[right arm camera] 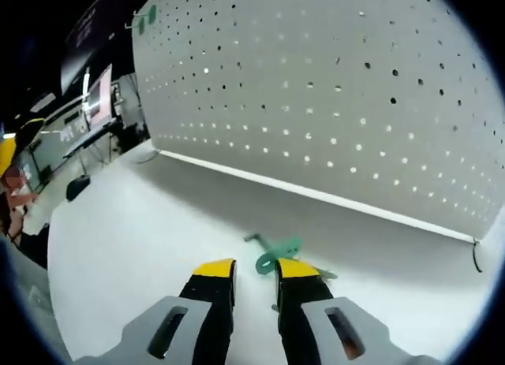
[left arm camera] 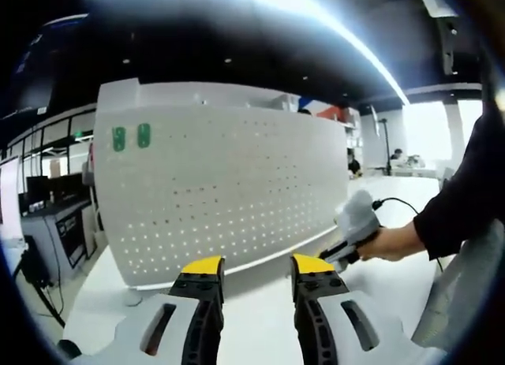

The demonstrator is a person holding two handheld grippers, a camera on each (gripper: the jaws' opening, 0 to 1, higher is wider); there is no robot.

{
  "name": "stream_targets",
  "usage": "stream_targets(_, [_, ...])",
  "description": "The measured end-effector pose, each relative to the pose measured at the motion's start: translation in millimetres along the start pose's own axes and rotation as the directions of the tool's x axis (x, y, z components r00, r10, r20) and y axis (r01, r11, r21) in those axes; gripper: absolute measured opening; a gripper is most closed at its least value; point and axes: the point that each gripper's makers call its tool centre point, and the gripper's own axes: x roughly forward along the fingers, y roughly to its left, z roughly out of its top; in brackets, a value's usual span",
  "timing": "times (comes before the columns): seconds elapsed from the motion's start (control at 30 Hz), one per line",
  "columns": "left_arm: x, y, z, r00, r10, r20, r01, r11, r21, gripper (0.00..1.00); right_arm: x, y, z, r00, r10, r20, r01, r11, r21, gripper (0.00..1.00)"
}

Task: Insert the hook assembly into the mounting plate slot until the hook locks in place.

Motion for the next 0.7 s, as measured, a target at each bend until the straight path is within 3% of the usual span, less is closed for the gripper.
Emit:
stream_targets(0.33, [0.1,0.5,1.0,1.0,0.001,0.006,0.0,1.0,-0.018,0.33,-7.0,-20.3,-6.0,0.997,-0.076,-0.011,0.075,0.997,-0.011,0.08])
stream_targets(0.7, [-0.4,2.1,0.6,1.0,0.003,0.005,-0.002,1.0,-0.027,0.32,-1.5,-19.6,-6.9,0.997,-0.076,-0.008,0.076,0.995,-0.065,0.04])
